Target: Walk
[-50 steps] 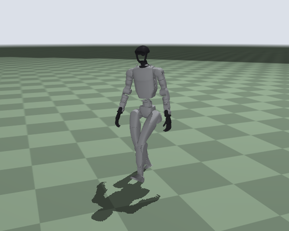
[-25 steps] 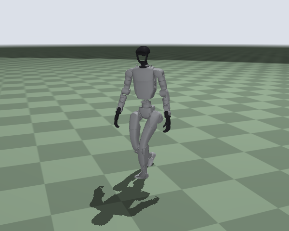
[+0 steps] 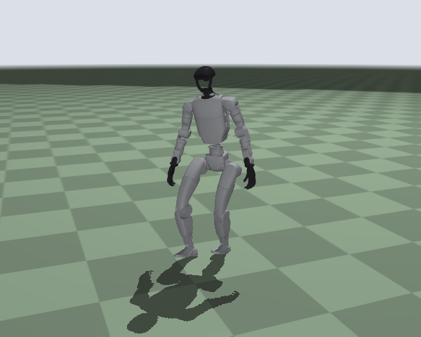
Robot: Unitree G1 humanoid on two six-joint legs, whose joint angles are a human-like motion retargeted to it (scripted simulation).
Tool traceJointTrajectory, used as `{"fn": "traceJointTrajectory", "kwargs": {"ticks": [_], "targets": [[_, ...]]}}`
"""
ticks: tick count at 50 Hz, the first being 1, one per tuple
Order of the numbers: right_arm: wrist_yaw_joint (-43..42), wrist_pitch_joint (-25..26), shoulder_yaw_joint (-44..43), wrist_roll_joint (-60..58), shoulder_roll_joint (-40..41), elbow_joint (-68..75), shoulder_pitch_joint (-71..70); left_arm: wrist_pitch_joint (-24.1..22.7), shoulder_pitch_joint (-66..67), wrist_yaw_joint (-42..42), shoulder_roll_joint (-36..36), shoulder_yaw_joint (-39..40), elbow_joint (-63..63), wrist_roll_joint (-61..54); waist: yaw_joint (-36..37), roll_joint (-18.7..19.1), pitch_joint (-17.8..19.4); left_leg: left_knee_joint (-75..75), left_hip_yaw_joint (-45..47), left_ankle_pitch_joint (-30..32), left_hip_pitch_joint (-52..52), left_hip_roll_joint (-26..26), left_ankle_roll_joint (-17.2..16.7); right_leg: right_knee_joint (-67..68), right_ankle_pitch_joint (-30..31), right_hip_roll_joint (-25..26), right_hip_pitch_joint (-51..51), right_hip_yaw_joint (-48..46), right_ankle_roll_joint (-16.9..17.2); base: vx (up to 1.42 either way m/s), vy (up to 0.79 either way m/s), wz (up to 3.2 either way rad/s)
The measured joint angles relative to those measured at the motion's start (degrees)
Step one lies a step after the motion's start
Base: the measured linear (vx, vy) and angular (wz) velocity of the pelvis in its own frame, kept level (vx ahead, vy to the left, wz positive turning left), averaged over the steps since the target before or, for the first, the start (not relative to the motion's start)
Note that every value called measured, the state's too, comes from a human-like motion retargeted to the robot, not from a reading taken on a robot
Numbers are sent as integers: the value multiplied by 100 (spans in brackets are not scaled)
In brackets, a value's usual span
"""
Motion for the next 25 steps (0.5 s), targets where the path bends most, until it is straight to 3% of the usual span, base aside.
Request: {"fn": "traceJointTrajectory", "kwargs": {"ticks": [10,18,25], "targets": [[33,-6,-266,76,20,192,222,-10,89,-50,-48,115,214,166,34,62,-230,-258,-249,-197,546,136,-47,-1604,487,428,-109,-104,193,24,-10,8],[10,-27,-326,159,28,218,351,-11,148,-28,-83,97,362,221,-27,-60,-417,-295,-400,-314,951,104,-109,-1428,637,483,-30,-121,96,26,-9,10],[-22,-43,-310,242,6,279,325,1,43,-12,-96,28,475,242,-130,33,-412,-94,-401,-276,1405,370,-381,-1203,552,793,349,-87,-125,29,-7,3]]}}
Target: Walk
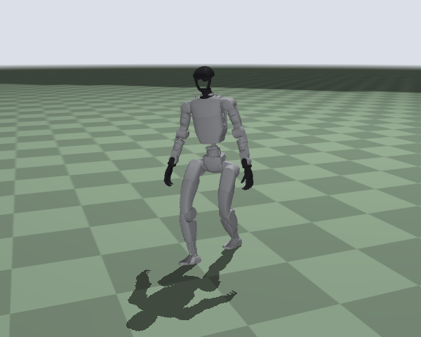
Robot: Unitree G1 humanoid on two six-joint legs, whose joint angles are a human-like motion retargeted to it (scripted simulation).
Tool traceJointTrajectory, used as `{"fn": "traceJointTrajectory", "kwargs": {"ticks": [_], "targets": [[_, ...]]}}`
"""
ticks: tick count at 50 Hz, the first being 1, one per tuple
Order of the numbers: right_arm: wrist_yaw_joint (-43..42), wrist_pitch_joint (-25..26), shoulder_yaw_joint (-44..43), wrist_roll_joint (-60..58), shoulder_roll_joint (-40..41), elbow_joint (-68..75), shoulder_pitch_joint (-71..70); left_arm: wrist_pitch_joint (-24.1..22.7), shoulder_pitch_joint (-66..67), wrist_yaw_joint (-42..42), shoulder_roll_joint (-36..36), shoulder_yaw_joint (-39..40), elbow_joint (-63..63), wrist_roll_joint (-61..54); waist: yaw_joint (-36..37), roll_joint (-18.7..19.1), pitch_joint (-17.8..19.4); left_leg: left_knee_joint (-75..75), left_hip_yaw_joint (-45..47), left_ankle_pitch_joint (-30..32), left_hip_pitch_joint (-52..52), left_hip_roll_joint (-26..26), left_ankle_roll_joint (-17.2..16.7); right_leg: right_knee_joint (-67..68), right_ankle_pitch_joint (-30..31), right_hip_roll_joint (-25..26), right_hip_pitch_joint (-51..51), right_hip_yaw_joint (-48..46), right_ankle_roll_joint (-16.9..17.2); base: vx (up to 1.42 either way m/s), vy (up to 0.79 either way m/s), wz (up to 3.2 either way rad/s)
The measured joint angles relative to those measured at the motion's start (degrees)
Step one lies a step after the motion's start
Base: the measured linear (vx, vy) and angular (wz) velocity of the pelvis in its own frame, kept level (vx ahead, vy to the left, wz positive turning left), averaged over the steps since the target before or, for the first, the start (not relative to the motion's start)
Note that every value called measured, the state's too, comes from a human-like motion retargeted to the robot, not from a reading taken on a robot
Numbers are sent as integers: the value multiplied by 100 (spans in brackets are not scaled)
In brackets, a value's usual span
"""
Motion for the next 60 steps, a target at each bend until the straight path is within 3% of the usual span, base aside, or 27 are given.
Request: {"fn": "traceJointTrajectory", "kwargs": {"ticks": [9,15,18,23,30,37,45,60], "targets": [[60,-23,122,18,-26,98,-34,4,-243,53,43,-211,-23,-71,-110,344,59,994,24,474,206,596,-687,-16,-328,627,668,-110,-433,25,-8,-3],[151,-12,223,-24,-38,158,-42,-26,-429,119,114,-324,-190,-169,-98,676,217,2179,85,1742,70,1074,-1544,-272,-403,1169,1238,-234,-681,19,-7,-6],[195,8,261,-43,-51,175,-33,-45,-495,153,160,-387,-330,-210,-71,754,247,2931,281,1967,-231,1336,-1680,-324,-477,1309,1404,-266,-755,17,-5,3],[234,56,298,-53,-72,224,-53,-56,-563,176,235,-478,-578,-244,35,787,286,4010,673,1774,-899,1820,-1528,-433,-580,1440,1635,-276,-783,17,-4,1],[261,136,296,-92,-94,272,-151,-13,-517,158,324,-506,-771,-236,277,625,336,4329,1040,743,-1913,2186,-937,-618,-678,1393,1936,-160,-664,16,-2,-10],[249,128,262,-178,-153,228,-291,40,-407,166,337,-464,-598,-185,386,302,397,2975,1140,223,-2453,1790,-632,-849,-733,1097,2216,46,-484,16,3,-14],[165,54,241,-168,-201,141,-316,94,-230,157,209,-396,-240,-92,345,128,360,1550,974,498,-2327,1234,-609,-1000,-818,925,2427,209,-400,16,7,-7],[62,34,146,-118,-93,207,-234,73,-299,134,144,-240,33,-185,265,-42,377,1098,967,123,-1708,871,-187,-405,-1352,628,2572,294,-409,13,8,5]]}}
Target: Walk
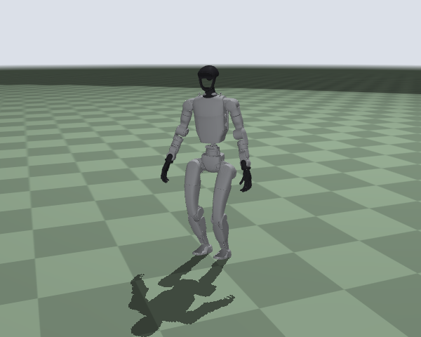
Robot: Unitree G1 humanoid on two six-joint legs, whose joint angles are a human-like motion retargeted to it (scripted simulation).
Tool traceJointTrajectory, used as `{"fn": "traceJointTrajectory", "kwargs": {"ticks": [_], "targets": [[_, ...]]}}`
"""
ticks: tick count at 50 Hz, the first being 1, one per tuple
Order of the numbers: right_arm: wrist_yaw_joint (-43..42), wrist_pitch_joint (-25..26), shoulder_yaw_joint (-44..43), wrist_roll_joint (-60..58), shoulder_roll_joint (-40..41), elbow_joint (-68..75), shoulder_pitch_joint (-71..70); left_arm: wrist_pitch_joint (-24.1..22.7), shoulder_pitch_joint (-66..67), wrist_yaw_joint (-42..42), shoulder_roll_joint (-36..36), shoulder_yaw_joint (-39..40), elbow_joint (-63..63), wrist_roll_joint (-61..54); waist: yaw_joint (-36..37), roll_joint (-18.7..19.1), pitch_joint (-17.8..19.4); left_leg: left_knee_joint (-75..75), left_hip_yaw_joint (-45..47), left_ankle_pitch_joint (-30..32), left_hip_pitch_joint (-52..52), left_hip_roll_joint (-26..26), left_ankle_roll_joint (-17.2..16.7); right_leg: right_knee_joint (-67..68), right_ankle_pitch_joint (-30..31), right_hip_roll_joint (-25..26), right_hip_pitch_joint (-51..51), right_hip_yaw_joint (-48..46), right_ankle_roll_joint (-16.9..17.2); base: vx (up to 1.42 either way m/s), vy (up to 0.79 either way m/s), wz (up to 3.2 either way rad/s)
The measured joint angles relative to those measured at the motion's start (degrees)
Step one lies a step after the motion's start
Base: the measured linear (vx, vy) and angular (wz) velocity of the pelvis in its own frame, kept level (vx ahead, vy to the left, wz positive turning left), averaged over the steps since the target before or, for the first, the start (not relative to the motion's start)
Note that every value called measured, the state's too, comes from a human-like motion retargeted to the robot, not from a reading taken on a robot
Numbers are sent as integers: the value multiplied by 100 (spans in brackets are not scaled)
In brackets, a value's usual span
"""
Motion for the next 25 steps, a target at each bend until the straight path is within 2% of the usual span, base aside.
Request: {"fn": "traceJointTrajectory", "kwargs": {"ticks": [7,15,25], "targets": [[-39,-10,0,18,59,32,58,-8,-63,98,70,50,-130,-16,-79,-208,147,-216,8,-74,329,-384,140,1146,-207,-536,-297,-266,101,11,8,15],[-119,7,-135,58,50,131,142,46,-107,212,146,141,-153,56,-382,-371,307,-758,-204,-22,783,-880,243,2329,-252,-1153,-1334,-121,174,16,7,31],[-186,162,-662,164,-5,248,183,34,-76,271,218,489,-170,155,-492,34,249,-1375,-639,-50,1256,-676,333,378,593,-805,-2265,-119,524,24,-1,15]]}}
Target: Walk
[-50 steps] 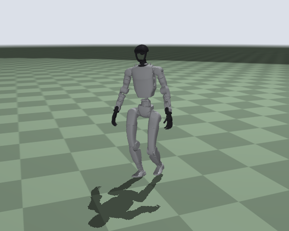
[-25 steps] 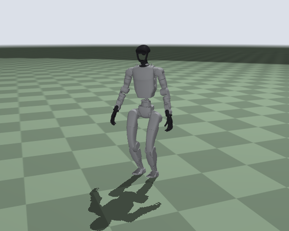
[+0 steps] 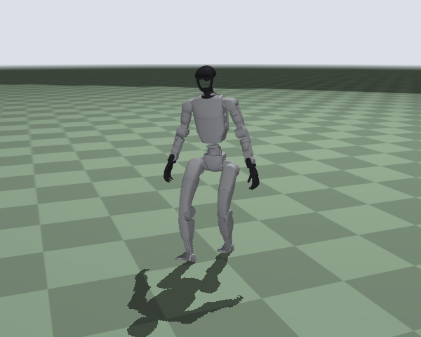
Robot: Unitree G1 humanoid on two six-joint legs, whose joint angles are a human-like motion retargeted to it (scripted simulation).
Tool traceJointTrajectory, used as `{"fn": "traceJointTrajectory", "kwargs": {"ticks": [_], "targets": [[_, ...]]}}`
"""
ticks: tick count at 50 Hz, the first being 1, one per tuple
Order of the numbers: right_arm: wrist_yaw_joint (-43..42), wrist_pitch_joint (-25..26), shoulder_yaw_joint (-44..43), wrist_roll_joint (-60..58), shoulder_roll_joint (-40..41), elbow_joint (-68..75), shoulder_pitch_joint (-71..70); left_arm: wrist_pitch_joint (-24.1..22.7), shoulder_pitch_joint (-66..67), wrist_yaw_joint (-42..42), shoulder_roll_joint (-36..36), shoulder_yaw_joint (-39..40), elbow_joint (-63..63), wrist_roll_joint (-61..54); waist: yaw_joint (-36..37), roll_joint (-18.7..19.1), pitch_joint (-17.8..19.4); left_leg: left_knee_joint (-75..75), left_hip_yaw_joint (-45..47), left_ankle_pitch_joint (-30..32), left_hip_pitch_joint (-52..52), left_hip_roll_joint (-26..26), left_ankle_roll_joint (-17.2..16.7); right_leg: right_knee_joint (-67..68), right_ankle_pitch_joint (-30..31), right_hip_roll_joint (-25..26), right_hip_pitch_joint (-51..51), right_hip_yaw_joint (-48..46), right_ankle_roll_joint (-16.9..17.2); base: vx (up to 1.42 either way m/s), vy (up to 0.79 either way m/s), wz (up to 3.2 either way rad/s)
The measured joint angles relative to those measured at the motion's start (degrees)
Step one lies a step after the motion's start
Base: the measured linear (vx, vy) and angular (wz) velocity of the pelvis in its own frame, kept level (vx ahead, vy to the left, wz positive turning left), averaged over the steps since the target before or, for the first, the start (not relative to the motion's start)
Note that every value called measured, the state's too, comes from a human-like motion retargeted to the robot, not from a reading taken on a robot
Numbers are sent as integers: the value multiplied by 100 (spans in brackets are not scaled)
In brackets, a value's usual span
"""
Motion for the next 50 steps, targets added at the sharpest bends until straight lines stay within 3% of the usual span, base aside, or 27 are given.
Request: {"fn": "traceJointTrajectory", "kwargs": {"ticks": [8,16,20,25,29,32,38,43,50], "targets": [[-33,44,-321,87,-27,24,133,3,134,65,56,205,-42,-13,-38,-91,-66,-109,-187,-146,446,-119,48,-373,504,5,-402,133,190,26,-8,16],[-31,48,-393,160,-54,52,126,58,196,93,61,322,-31,-77,-203,-180,-16,-169,-261,-112,1269,-31,-109,519,632,69,-257,164,-16,37,-9,15],[-31,13,-335,167,-36,75,110,62,207,126,33,305,-21,-129,-256,-31,75,529,-226,5,1435,288,-401,809,491,396,80,72,-260,38,-9,-1],[-38,-42,-174,131,26,63,124,19,215,206,-7,195,-46,-220,-256,240,131,1762,-230,959,1240,766,-1084,716,326,947,597,-105,-587,34,-9,-2],[-44,-64,-55,102,94,15,162,-35,241,256,16,94,-167,-250,-170,354,148,3120,-12,1421,655,1235,-1342,512,202,1272,996,-193,-756,31,-9,6],[-60,-64,0,90,131,8,172,-65,263,261,52,42,-301,-255,-34,360,172,4033,201,1320,61,1600,-1247,303,110,1430,1309,-207,-809,32,-9,1],[-70,-28,-25,16,166,103,57,-43,239,206,147,92,-451,-250,374,179,311,4582,472,418,-1189,1941,-786,-377,12,1537,2144,-50,-774,35,-8,-11],[-69,-50,-64,-84,137,79,1,5,317,174,126,194,-355,-230,679,-60,454,3740,705,110,-1973,1777,-635,-678,-190,1417,2746,174,-696,40,-1,-14],[-97,-142,-40,-226,-1,-49,-65,65,502,115,-4,341,-29,-235,859,-361,410,1543,952,603,-2607,1197,-800,-861,-543,1109,3265,332,-578,43,6,0]]}}
